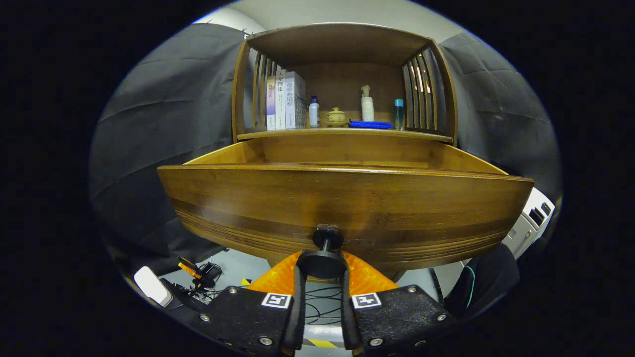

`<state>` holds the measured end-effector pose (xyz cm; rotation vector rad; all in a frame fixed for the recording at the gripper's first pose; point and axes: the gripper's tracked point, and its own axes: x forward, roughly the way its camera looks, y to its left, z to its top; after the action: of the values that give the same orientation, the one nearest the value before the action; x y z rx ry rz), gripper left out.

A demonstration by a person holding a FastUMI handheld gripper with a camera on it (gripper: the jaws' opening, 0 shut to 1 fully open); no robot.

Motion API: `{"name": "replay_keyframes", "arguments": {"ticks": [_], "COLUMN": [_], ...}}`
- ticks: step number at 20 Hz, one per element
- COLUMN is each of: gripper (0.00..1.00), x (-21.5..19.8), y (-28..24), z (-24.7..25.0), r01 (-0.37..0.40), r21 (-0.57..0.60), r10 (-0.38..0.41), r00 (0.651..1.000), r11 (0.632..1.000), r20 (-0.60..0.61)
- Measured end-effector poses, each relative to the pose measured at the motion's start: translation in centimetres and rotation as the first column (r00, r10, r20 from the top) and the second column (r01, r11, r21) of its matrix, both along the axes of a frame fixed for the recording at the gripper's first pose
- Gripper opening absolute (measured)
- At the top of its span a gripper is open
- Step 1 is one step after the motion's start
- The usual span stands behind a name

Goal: Pull open the drawer, take out the items inside it, and place them on the countertop above the cabinet.

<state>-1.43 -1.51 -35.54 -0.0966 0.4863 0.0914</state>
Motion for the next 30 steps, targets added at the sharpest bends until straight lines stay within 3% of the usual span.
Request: {"name": "replay_keyframes", "arguments": {"ticks": [6,11,17,24,30], "gripper": [0.98,0.97,0.96,0.96,0.96], "x": [-0.4,3.1,10.6,18.0,19.9], "y": [0.8,0.6,-2.3,-3.7,-3.3], "z": [7.4,16.2,20.6,15.9,6.3], "r01": [-0.065,-0.018,0.082,0.197,0.217], "r21": [0.029,0.07,0.087,0.011,-0.084], "r10": [0.06,0.004,-0.094,-0.195,-0.233], "r00": [0.988,0.98,0.986,0.976,0.898], "r11": [0.997,0.997,0.993,0.98,0.972], "r20": [0.144,0.199,0.137,-0.093,-0.374]}}
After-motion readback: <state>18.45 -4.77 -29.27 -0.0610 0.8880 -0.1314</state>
